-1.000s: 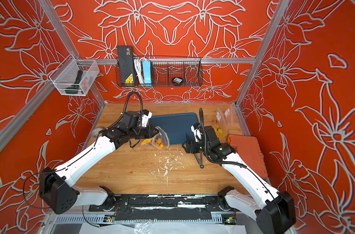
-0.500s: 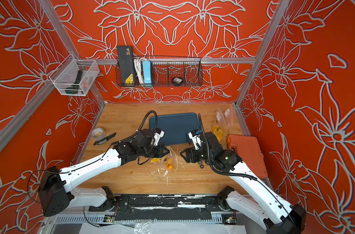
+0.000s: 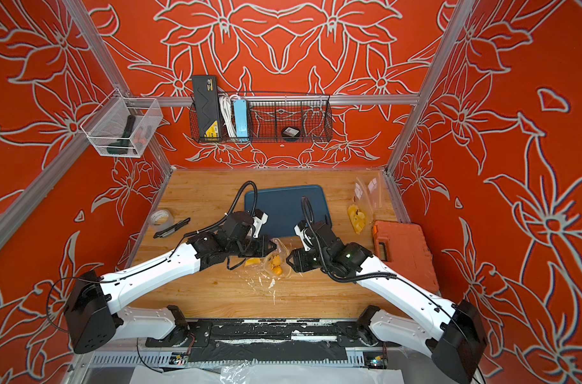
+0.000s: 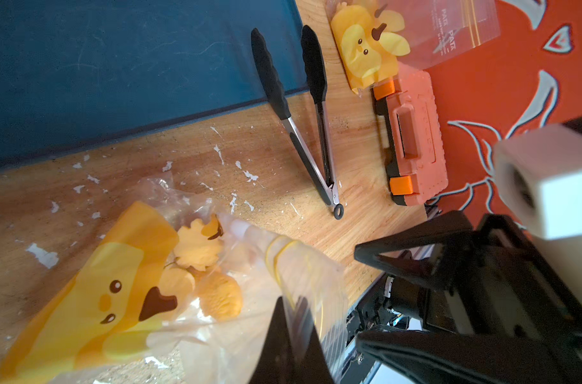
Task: Put the cookies into a resealable bag to prevent moisture
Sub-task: Place the ziploc bag at the center of the board, then close the ziploc bag at the center of the board.
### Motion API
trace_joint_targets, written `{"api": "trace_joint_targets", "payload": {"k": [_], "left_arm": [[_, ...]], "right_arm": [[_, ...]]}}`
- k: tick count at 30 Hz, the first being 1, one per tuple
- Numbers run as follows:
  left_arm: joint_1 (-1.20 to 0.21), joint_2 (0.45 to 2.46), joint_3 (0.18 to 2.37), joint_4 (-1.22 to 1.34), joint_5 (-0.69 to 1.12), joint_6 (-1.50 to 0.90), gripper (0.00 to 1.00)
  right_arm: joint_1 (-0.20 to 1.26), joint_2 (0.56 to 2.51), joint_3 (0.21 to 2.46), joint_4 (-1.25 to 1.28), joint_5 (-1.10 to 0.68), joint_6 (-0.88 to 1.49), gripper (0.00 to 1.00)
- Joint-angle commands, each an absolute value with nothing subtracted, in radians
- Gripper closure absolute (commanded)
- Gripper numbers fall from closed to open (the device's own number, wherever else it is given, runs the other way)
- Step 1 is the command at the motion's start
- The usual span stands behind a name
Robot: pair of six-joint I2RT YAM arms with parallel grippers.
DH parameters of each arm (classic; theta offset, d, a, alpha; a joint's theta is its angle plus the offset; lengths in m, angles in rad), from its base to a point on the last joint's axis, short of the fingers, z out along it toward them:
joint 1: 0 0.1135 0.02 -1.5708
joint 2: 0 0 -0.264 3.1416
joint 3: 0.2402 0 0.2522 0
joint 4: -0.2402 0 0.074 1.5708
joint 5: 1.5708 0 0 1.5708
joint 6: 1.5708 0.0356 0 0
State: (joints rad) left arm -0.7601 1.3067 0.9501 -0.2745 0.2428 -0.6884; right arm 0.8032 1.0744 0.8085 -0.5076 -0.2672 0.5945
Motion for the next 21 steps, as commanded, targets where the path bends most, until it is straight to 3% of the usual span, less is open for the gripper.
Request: {"api": "trace_joint_targets", "payload": {"k": [1,3,8,10,11,16,21], "left_arm": [[-0.762,1.315,0.959,-0.256,0.231,-0.677,1.0],[-0.761,1.315,0.958,-0.255,0.232,-0.676,1.0],[-0.762,1.315,0.956,-0.256,0.233,-0.665,1.0],[-0.761,1.312,0.957,-0.258,0.234,-0.649,1.0],[-0.762,1.309,0.961,-0.262,0.231,-0.632,1.0],[-0.761,1.26,0.985,-0.289,0.209,-0.472,0.38],[-0.761,1.189,0.989,-0.294,0.187,-0.336,0.08]], "right_arm": [[0.816,1.11,0.803,-0.445,-0.223,0.659,0.42],[0.821,1.145,0.808,-0.428,-0.222,0.667,0.47],[0.828,1.2,0.829,-0.395,-0.216,0.693,0.69],[0.829,1.204,0.839,-0.417,-0.193,0.719,0.93],[0.829,1.198,0.842,-0.435,-0.178,0.729,1.0],[0.828,1.079,0.851,-0.521,-0.108,0.833,1.0],[0.828,0.994,0.9,-0.629,-0.052,0.962,1.0]]}}
